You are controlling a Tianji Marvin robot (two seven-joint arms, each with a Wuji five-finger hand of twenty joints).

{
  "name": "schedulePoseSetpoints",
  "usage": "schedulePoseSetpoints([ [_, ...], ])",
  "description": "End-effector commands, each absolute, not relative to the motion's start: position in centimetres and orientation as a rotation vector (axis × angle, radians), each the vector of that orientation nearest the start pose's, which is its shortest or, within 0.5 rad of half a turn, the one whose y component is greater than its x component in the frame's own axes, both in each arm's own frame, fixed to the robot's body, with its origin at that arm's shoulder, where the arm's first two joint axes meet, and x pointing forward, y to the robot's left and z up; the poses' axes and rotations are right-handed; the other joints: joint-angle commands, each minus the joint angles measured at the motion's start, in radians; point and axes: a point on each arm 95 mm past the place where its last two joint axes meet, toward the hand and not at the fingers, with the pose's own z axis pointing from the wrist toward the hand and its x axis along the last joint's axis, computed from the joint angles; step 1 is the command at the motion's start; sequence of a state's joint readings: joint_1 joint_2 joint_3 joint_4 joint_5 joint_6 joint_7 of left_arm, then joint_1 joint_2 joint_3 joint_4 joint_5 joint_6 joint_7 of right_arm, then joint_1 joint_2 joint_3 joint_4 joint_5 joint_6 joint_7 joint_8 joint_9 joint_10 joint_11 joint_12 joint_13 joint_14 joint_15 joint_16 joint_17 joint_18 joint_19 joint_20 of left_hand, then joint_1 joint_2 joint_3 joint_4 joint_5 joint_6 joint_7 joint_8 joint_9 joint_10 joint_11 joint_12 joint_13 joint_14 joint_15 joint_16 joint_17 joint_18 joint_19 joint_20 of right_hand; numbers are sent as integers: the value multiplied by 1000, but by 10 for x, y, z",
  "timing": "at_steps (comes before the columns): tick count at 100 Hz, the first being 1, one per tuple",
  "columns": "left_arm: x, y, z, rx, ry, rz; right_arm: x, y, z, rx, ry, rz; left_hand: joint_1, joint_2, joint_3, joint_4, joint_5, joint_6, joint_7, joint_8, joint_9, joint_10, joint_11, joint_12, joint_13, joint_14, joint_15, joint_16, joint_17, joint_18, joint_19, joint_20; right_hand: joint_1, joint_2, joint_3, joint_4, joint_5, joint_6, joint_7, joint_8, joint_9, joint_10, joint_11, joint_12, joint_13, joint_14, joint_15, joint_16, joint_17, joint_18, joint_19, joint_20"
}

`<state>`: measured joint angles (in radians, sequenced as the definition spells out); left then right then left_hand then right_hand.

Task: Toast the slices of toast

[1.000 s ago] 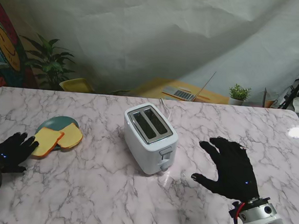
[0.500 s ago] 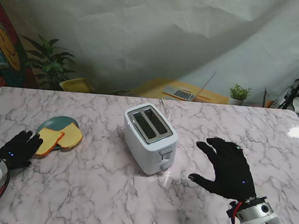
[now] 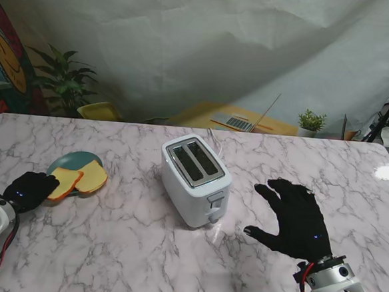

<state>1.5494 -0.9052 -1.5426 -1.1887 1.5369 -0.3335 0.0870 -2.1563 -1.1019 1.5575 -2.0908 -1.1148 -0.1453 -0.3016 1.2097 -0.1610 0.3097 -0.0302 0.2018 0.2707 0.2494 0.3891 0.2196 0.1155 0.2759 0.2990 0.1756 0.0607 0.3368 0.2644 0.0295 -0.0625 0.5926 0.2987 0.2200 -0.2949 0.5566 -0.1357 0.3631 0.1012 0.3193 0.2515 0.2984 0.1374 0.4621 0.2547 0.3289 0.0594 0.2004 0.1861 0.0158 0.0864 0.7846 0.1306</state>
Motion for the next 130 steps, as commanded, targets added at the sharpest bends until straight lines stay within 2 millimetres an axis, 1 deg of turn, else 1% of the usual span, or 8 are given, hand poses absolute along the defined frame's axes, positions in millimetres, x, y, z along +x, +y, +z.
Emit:
schedulePoseSetpoints([
  [1, 395, 245, -375, -939, 1859, -742, 263, -30, -259, 971, 1270, 1643, 80, 22, 95, -17, 65, -118, 153, 17, 68, -64, 64, -10, 60, -8, 32, 18, 23, -63, 49, 29, 10, 31, -16, 10, 4, 2, -9, -1, 3, 0, -20, -6, 17, -3, -33, -27, -7, 3, -21, -10],
  [13, 397, 246, -373, -945, 1824, -786, 263, -30, -259, 972, 1272, 1642, 81, 12, 157, -27, 124, -154, 292, 13, 180, -79, 97, -4, 169, -3, 67, 34, 110, -49, 88, 42, 10, 31, -16, 11, 0, 1, -9, -2, 2, 0, -20, -6, 15, -2, -34, -27, -8, 3, -21, -10],
  [24, 399, 248, -370, -944, 1795, -819, 263, -30, -259, 971, 1270, 1644, 81, -26, 194, -63, 162, -163, 354, 12, 250, -70, 106, 4, 238, 7, 105, 57, 179, -20, 90, 2, 11, 31, -15, 11, 2, 0, -7, -2, 4, 0, -20, -6, 17, -3, -33, -27, -7, 3, -21, -10],
  [41, 404, 251, -370, -959, 1782, -848, 263, -31, -260, 974, 1262, 1646, 81, 10, 114, -45, 239, -187, 408, 24, 332, -76, 120, 12, 295, 23, 120, 86, 225, 0, 115, 3, 11, 32, -15, 10, 4, -1, -4, -3, 7, -1, -20, -6, 19, -3, -33, -27, -6, 3, -21, -10],
  [51, 407, 250, -371, -963, 1765, -883, 262, -32, -259, 975, 1258, 1645, 81, 8, 86, -44, 298, -221, 483, 40, 406, -90, 142, 33, 344, 30, 136, 120, 249, 11, 146, 33, 11, 34, -14, 10, 4, -2, -3, -4, 7, 0, -20, -6, 20, -4, -33, -27, -6, 3, -21, -10],
  [65, 410, 248, -364, -932, 1735, -924, 262, -32, -259, 972, 1257, 1645, 81, -19, 58, -41, 369, -264, 630, 55, 562, -82, 137, 170, 436, 75, 207, 282, 273, 65, 284, 117, 12, 36, -14, 10, 3, -3, -2, -6, 9, -1, -20, -6, 22, -3, -33, -27, -4, 3, -20, -10],
  [82, 416, 244, -348, -875, 1701, -975, 263, -31, -260, 974, 1261, 1645, 81, -69, 86, -46, 406, -291, 726, 83, 646, -74, 164, 287, 486, 101, 272, 438, 264, 94, 406, 174, 12, 38, -12, 9, 5, -4, 1, -7, 9, -2, -21, -5, 22, -3, -33, -27, -4, 2, -21, -10],
  [130, 427, 218, -270, -677, 1539, -1083, 263, -31, -259, 963, 1249, 1648, 81, -94, 130, -55, 409, -312, 810, 128, 677, -88, 206, 389, 517, 97, 280, 579, 260, 88, 420, 155, 14, 39, -5, 7, 14, -2, 9, -12, 21, -1, -18, -4, 29, -2, -33, -28, 0, 2, -19, -8],
])
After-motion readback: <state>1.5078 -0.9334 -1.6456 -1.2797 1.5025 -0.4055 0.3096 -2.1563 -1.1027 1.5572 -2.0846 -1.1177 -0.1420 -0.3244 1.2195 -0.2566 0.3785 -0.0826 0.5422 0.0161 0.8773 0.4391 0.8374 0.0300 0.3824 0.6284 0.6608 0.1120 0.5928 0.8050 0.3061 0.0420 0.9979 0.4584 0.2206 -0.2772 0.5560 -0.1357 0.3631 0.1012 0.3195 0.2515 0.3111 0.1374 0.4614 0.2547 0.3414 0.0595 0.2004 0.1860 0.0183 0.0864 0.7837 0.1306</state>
